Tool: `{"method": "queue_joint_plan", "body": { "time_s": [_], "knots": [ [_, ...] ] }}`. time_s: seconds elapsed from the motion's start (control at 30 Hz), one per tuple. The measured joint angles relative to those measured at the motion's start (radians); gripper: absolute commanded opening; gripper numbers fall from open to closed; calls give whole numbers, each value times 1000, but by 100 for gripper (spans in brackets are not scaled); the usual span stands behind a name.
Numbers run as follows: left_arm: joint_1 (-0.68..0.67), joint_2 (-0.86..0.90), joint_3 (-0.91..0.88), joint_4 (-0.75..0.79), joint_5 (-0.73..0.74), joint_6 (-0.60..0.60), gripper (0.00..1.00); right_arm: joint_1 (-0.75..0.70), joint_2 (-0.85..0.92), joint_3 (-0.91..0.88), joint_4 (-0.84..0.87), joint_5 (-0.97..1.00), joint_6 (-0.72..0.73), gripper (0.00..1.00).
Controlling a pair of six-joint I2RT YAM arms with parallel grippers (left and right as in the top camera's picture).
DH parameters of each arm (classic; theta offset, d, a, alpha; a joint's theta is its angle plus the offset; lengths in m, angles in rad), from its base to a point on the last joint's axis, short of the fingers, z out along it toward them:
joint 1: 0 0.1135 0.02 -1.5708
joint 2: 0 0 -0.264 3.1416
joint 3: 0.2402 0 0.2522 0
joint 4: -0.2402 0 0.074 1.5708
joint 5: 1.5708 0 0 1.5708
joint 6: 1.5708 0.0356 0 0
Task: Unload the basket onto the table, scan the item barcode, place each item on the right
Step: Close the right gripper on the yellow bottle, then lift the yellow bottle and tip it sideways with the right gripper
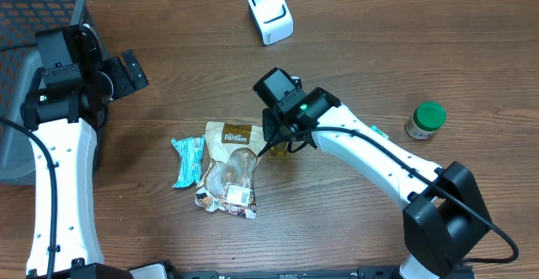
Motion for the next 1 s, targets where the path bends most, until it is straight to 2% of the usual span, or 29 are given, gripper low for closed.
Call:
{"method": "queue_joint_plan", "body": {
  "time_s": [0.07, 0.17, 0.23, 0.3, 0.4, 0.57, 0.7, 0.87, 1.0],
  "knots": [
    [0, 0, 0, 0, 0, 0, 100, 0, 0, 0, 0, -4, -2, 50],
    [0, 0, 0, 0, 0, 0, 100, 0, 0, 0, 0, -5, 1, 43],
    [0, 0, 0, 0, 0, 0, 100, 0, 0, 0, -3, -3, -1, 31],
    [0, 0, 0, 0, 0, 0, 100, 0, 0, 0, -8, 0, -3, 26],
    [0, 0, 0, 0, 0, 0, 100, 0, 0, 0, -11, 0, -3, 25],
    [0, 0, 0, 0, 0, 0, 99, -3, 0, 1, -13, 0, -3, 18],
    [0, 0, 0, 0, 0, 0, 99, -23, -2, 20, -84, -8, -8, 16],
    [0, 0, 0, 0, 0, 0, 100, -113, -47, 60, -167, -34, -31, 16],
    [0, 0, 0, 0, 0, 0, 100, -224, -173, 85, -188, -177, -103, 16]
  ]
}}
